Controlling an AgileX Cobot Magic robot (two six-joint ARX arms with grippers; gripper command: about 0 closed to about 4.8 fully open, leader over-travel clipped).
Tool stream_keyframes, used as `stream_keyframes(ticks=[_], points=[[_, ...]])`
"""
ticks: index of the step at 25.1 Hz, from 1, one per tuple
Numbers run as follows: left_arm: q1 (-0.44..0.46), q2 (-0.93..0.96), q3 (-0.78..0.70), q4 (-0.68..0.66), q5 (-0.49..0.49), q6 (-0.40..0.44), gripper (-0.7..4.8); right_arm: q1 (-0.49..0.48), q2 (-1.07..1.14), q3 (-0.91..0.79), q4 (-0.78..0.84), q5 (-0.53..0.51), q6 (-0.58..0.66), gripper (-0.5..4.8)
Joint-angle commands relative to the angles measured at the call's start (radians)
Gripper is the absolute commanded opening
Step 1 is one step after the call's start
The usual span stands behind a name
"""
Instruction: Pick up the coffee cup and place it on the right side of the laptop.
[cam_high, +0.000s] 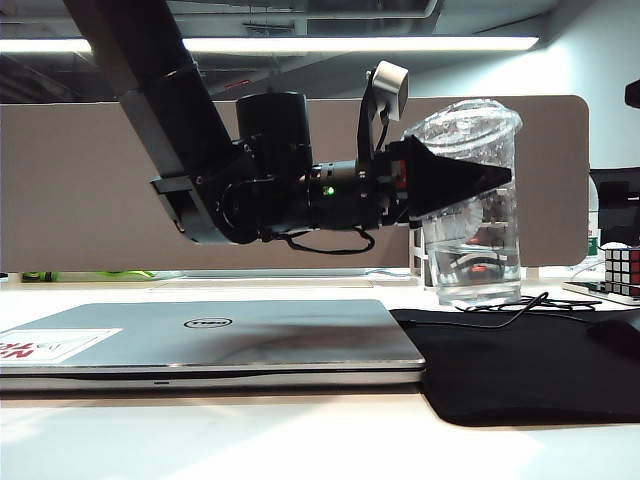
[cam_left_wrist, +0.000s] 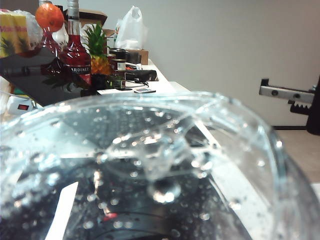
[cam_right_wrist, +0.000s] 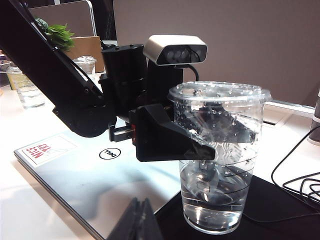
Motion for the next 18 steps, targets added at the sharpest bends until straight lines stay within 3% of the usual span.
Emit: stream_keyframes(ticks=[1, 13, 18], points=[[-0.007, -0.01, -0.002, 0.041, -0.008, 0.008, 3.1, 0.0, -0.002, -0.005, 0.009, -0.002, 0.0, -0.01], [-0.08, -0.009, -0.002, 0.019, -0.085, 0.128, 3.1, 0.0, -0.002, -0.005, 0.009, -0.002, 0.0, -0.01], [-0.086, -0.009, -0.002, -0.169, -0.108, 0.257, 3.1, 0.001, -0.002, -0.005, 0.006, -0.002, 0.0, -0.01]])
